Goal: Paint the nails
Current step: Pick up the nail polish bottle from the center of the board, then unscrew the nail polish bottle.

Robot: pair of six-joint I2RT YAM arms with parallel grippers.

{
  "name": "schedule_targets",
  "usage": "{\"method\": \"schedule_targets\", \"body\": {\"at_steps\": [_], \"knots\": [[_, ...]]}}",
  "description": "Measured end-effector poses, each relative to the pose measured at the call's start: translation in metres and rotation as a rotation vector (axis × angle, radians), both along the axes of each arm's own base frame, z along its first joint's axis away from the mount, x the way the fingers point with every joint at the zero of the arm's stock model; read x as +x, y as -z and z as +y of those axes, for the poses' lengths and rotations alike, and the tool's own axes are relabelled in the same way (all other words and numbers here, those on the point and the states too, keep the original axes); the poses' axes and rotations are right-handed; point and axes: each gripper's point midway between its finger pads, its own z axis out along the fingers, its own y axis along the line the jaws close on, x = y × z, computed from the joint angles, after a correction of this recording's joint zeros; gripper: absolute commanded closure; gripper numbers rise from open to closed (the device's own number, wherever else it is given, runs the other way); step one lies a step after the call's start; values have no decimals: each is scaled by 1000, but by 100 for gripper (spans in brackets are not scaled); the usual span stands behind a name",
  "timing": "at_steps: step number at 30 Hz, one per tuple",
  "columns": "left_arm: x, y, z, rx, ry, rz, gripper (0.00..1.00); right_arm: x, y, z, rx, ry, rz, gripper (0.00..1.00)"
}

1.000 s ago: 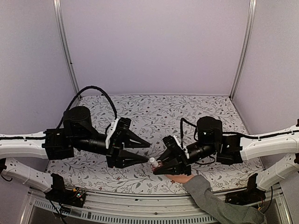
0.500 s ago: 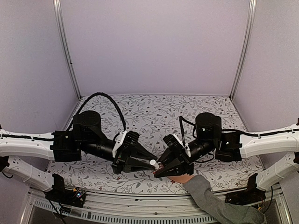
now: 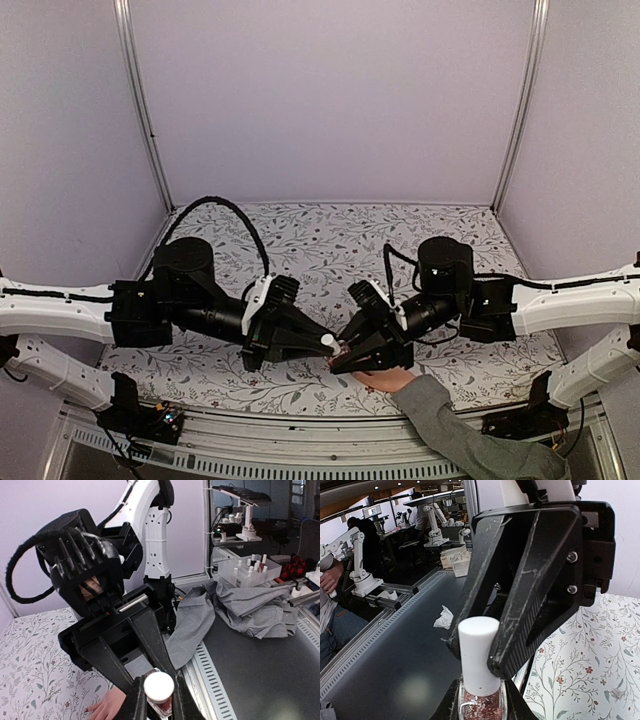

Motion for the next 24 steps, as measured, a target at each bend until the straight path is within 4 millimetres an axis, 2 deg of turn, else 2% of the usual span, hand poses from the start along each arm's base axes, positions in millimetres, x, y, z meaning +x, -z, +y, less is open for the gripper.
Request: {"method": "schedule_targets", "body": {"at_steps": [11,24], "knots": [[41,-4,0,-2,-248,63,100,43,-6,0,6,229,-39,100],[112,-7,-5,-14,-602,158,100,117,-8,-2,7,635,-123,100]]}}
